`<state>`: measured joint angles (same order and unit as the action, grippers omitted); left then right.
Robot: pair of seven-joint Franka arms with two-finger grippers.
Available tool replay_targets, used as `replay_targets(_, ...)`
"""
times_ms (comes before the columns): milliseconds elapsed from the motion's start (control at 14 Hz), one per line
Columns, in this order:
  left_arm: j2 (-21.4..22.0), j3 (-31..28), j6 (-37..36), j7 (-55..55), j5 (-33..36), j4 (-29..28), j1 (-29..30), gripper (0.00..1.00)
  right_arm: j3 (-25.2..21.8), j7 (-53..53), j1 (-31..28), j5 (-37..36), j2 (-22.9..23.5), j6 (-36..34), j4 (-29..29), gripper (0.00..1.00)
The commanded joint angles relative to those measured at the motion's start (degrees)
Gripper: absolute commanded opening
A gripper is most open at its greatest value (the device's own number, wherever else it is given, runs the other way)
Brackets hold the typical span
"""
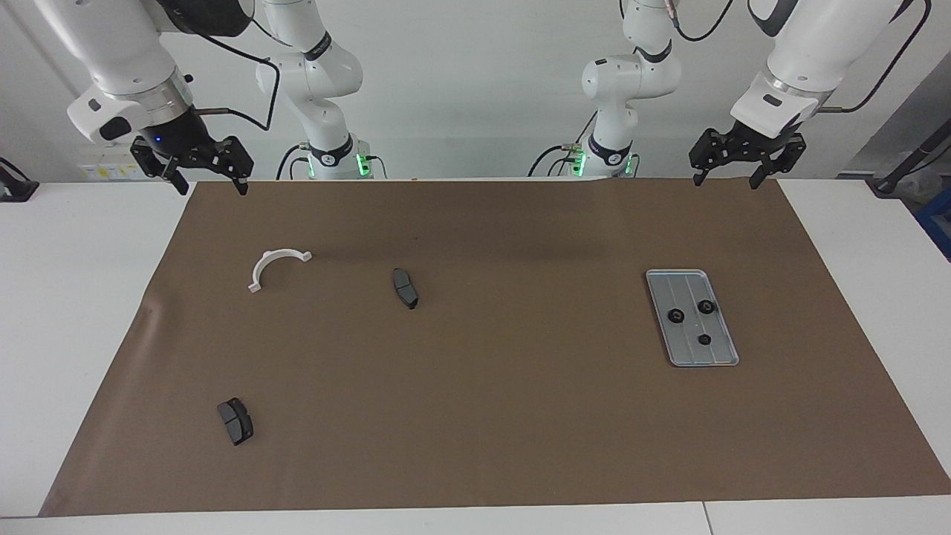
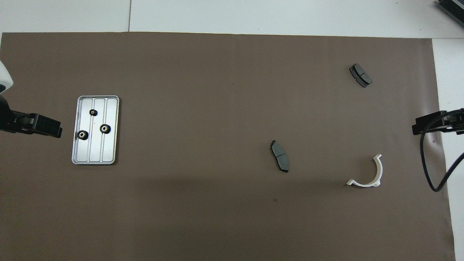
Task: Pick bearing gear from pile to tray
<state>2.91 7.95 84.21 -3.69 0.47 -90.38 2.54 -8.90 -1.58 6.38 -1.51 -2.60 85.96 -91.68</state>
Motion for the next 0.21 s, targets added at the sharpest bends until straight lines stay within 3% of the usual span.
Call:
replay_targets(0, 1.92, 0.05, -0.10, 1.14, -0.03, -1.99, 0.28, 1.00, 0.29, -0.70, -0.32, 0.72, -1.27, 0.87, -1.31, 1.00)
replay_targets(143, 1.92, 0.05, -0.10, 1.14, -0.03, -1.99, 0.28, 1.00, 0.29, -0.70, -0.32, 0.72, -1.27, 0.87, -1.31, 1.00)
